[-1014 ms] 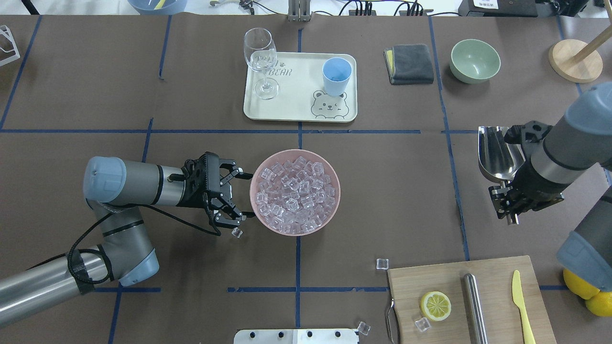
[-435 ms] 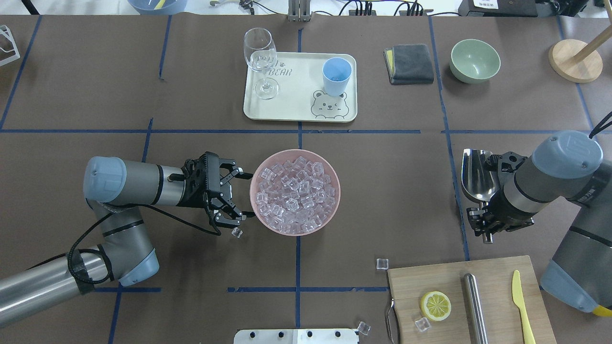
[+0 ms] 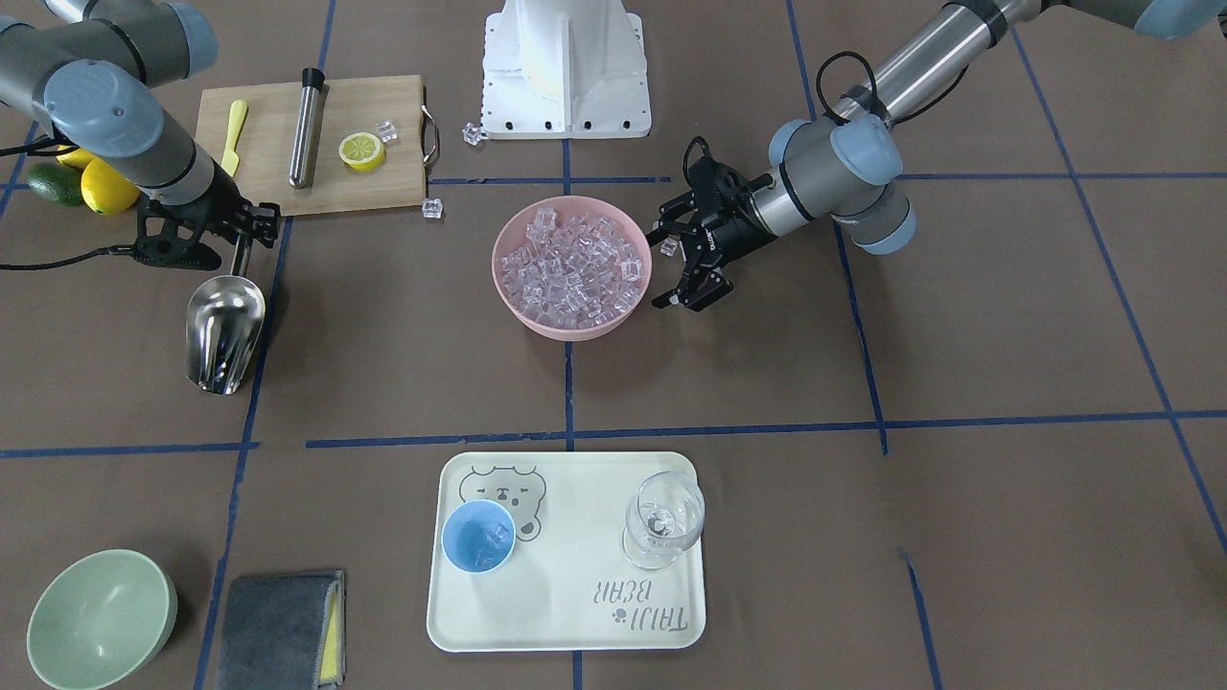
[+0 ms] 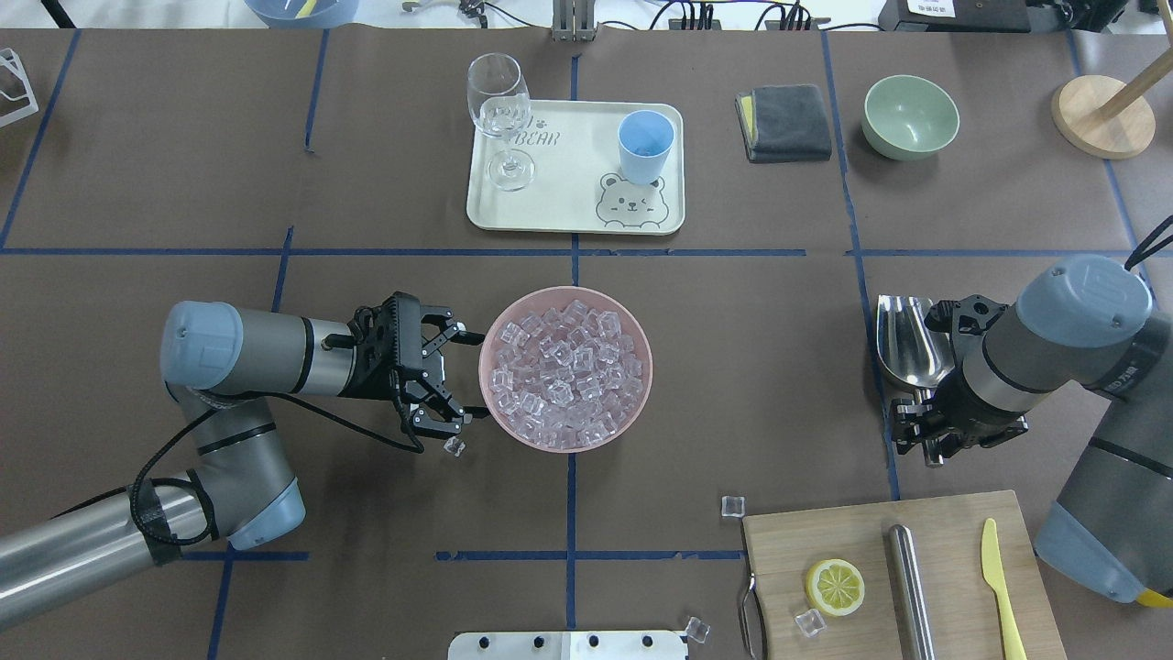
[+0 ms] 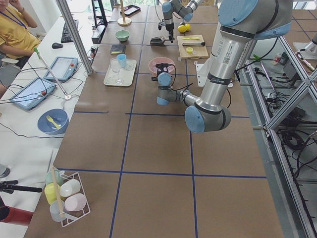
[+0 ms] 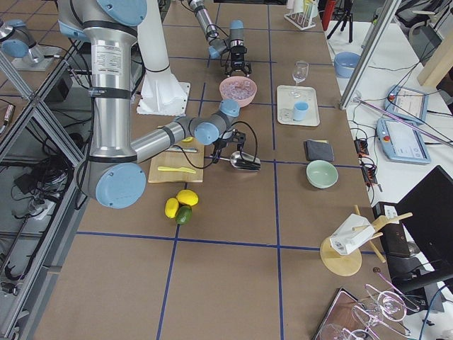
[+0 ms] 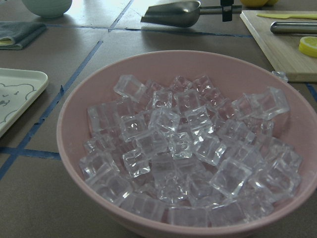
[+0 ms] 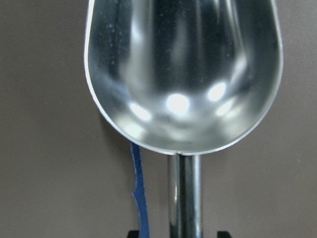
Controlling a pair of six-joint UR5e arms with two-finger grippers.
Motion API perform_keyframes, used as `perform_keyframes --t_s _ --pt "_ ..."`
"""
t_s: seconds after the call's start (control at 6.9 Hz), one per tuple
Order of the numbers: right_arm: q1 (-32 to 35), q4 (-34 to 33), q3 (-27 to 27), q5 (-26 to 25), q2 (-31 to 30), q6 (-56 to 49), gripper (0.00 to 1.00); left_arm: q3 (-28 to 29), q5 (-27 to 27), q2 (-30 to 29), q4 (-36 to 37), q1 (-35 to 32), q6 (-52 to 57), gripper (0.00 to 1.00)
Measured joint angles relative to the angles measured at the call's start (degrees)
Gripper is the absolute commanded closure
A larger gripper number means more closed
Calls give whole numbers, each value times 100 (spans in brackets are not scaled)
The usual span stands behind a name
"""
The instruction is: Put ice in cup with scoop
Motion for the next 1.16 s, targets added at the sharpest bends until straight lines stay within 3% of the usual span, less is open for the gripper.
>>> perform_keyframes --t_s 0.29,0.58,0.87,1.16 --pt "142 -3 97 -17 67 -70 0 -1 0 0 0 -10 0 0" --pt "793 -70 265 -17 105 -659 0 -7 -4 6 0 -71 12 0" --pt "1613 -345 328 120 75 -2005 0 -19 -43 40 8 -180 17 0" --pt "2534 -1155 404 182 12 -3845 0 -46 -230 127 57 -351 18 0"
